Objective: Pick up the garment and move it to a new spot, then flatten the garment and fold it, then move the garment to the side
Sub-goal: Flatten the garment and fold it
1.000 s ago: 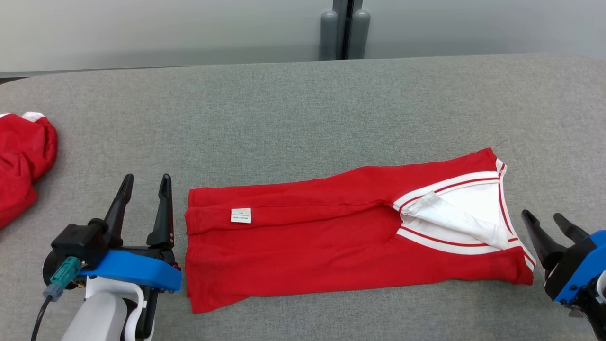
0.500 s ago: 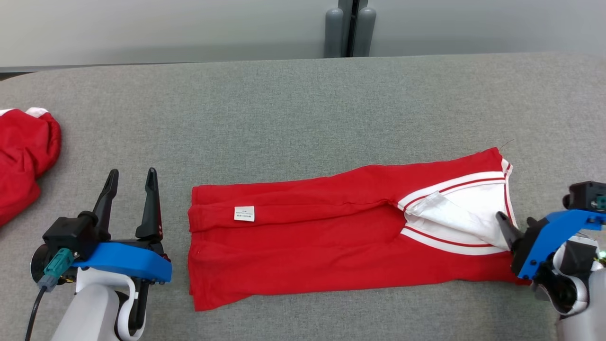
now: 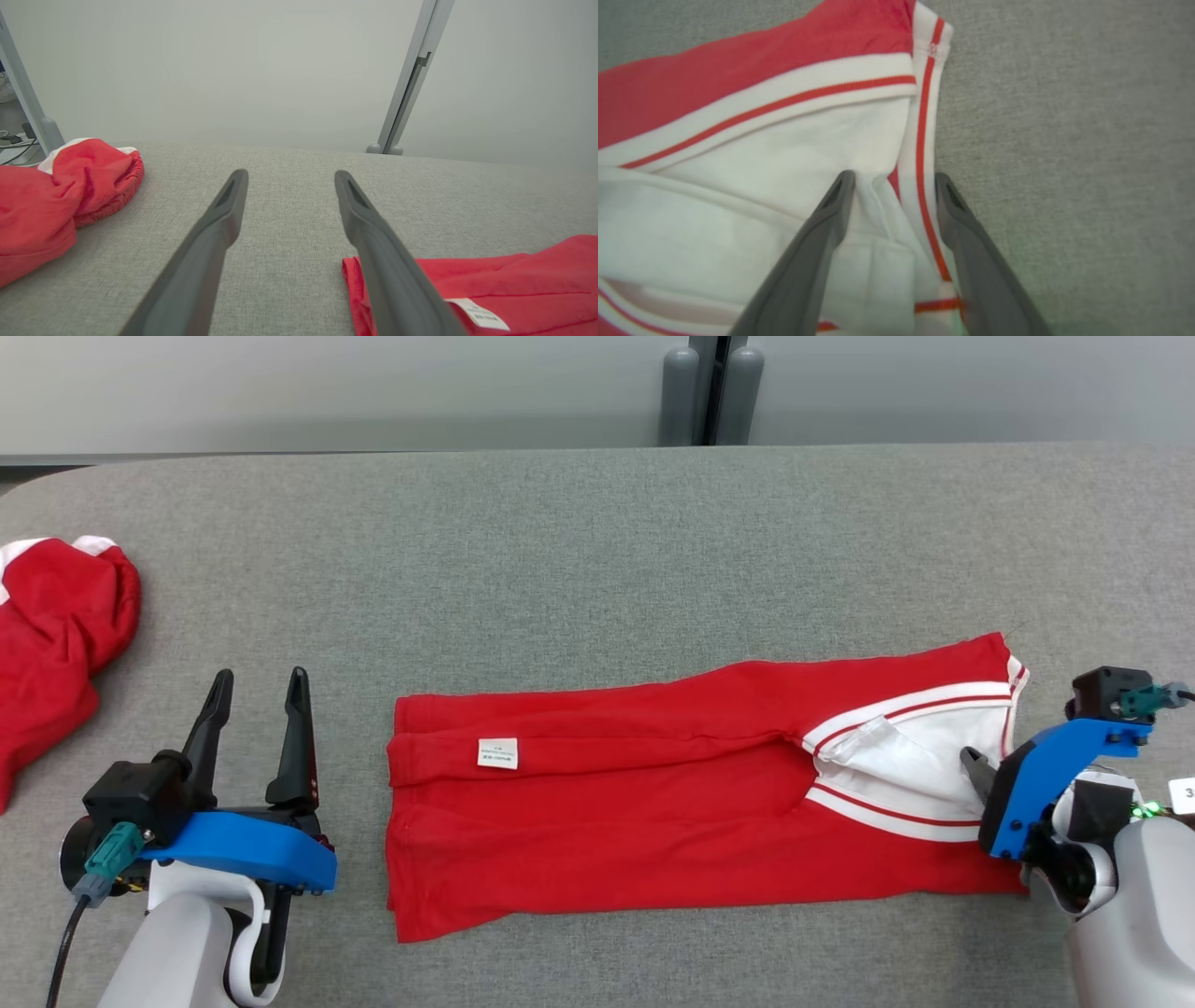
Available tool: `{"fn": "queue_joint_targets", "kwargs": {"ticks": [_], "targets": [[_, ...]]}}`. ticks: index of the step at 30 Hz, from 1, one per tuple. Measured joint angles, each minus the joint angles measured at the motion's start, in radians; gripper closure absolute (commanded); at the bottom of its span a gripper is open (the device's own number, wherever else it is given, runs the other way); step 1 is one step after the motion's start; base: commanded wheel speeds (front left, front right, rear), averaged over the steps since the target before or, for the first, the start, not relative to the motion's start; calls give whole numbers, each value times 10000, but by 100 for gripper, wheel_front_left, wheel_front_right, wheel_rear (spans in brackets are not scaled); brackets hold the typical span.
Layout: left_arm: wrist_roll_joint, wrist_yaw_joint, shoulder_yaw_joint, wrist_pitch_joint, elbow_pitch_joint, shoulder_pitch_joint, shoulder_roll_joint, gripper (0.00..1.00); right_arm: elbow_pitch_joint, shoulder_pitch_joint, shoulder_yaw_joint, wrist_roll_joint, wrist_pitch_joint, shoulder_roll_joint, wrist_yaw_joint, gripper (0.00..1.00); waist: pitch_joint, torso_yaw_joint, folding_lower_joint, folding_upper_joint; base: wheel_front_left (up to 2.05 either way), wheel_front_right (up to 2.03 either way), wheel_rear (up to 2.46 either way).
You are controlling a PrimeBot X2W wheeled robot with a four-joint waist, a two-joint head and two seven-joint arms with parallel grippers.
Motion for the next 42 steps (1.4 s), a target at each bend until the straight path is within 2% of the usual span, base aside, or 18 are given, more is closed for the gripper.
{"fn": "queue_joint_targets", "kwargs": {"ticks": [5,8,12,18,22,26,30,36,42], "targets": [[-35,0,25,2,48,80,-4,0,-257,239,663,761,-251,-234,6,100,-199,3,0,0,0,0,0],[-94,31,105,0,25,304,12,0,-832,725,848,1720,-359,-499,17,100,-349,-83,1,-1,0,0,0],[-157,104,305,2,-134,636,71,0,-1889,1196,667,2134,-435,-1290,21,100,-556,-275,0,0,0,0,0],[-180,219,412,0,-374,1033,96,0,-2826,1711,-117,1779,-351,-2360,19,100,-824,-506,0,0,0,0,0],[-180,265,349,4,-479,1119,44,0,-3415,1971,-602,1348,4,-2566,19,100,-943,-507,0,0,0,0,0],[-33,282,121,33,-593,1148,73,0,-4232,2257,-485,1244,483,-2282,19,100,-1015,-478,0,0,0,0,0],[23,326,29,125,-662,1142,75,0,-5143,2429,316,1413,819,-1682,17,100,-1082,-472,0,0,0,0,0],[56,353,-150,226,-775,1034,46,0,-5929,2601,2408,1735,1020,-593,17,100,-1120,-389,0,0,0,0,0],[56,334,-284,316,-836,971,8,0,-5308,2145,4368,2019,548,311,19,100,-1011,-254,0,-1,0,0,0]]}}
